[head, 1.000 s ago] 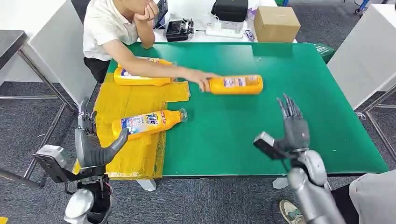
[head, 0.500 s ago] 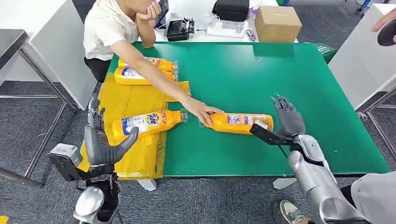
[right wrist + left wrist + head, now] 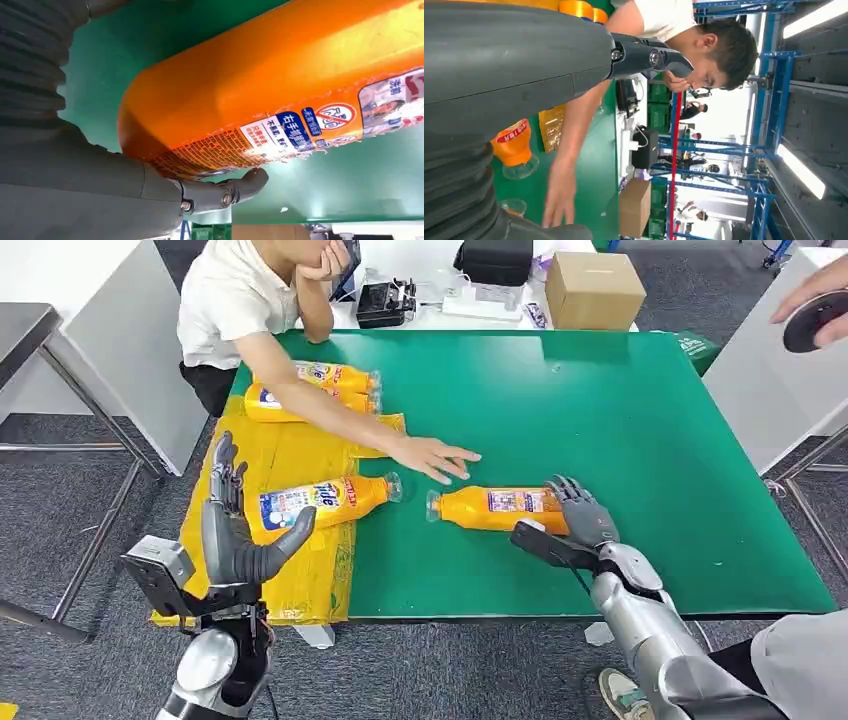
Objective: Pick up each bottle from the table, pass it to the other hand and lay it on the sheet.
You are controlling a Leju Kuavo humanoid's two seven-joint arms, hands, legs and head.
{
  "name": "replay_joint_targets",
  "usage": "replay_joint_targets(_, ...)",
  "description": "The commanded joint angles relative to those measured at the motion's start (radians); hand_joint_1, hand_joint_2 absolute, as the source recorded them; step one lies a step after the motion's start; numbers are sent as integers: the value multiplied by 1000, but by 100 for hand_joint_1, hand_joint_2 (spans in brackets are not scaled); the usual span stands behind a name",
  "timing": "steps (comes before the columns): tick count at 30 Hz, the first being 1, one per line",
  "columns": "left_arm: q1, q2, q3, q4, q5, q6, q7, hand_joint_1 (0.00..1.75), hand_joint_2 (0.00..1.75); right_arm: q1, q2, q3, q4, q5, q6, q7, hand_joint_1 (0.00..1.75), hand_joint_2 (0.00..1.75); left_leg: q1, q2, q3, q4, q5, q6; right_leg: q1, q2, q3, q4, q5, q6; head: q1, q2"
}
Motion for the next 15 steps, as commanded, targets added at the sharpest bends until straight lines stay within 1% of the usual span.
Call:
replay_joint_targets(1,-49,10,-32,81,17,-9,7,0,175,-52,38,60,104,-1,50,-7,0,175,-1,2,5,-1,-1,0,0,0,4,-1,-1,-1,0,0)
replay_joint_targets(2,-51,12,-35,82,19,-12,8,0,175,-63,36,69,114,6,56,11,0,175,0,1,3,-1,0,0,0,0,2,0,0,-1,0,0)
replay_joint_targets(3,-52,12,-37,82,20,-13,8,0,175,-70,34,72,120,10,56,24,0,175,-1,2,5,-1,-1,-1,0,0,4,0,-1,-1,0,0)
replay_joint_targets(6,-61,11,-48,91,26,-20,12,0,175,-108,27,116,158,63,51,90,0,175,-1,2,4,-1,0,-1,-1,0,3,0,0,-1,0,0)
replay_joint_targets(7,-66,11,-52,95,29,-23,12,0,175,-123,25,126,176,79,49,119,0,175,-1,2,6,-1,-1,-1,0,0,5,0,-1,-1,0,0)
replay_joint_targets(8,-69,11,-56,97,31,-24,12,0,175,-134,21,143,191,108,41,160,0,175,-1,2,3,-1,0,0,0,0,2,0,0,-1,0,0)
replay_joint_targets(9,-71,13,-59,96,34,-28,13,0,175,-140,17,156,199,125,41,176,0,175,-1,2,6,-1,-1,-1,0,-1,4,0,-1,-1,0,0)
replay_joint_targets(12,-74,17,-64,96,36,-28,14,0,175,-170,2,204,223,205,40,261,0,175,-1,0,5,-1,0,0,0,-2,4,0,-1,-1,0,0)
replay_joint_targets(13,-71,19,-63,94,36,-26,14,0,175,-181,-3,234,226,250,34,298,0,175,-1,1,7,-1,-1,0,-1,-2,6,0,-1,-1,0,0)
replay_joint_targets(15,-70,20,-62,93,36,-26,14,0,175,-184,-1,233,225,250,38,300,0,175,-1,0,4,0,0,0,0,-2,3,0,0,-1,0,0)
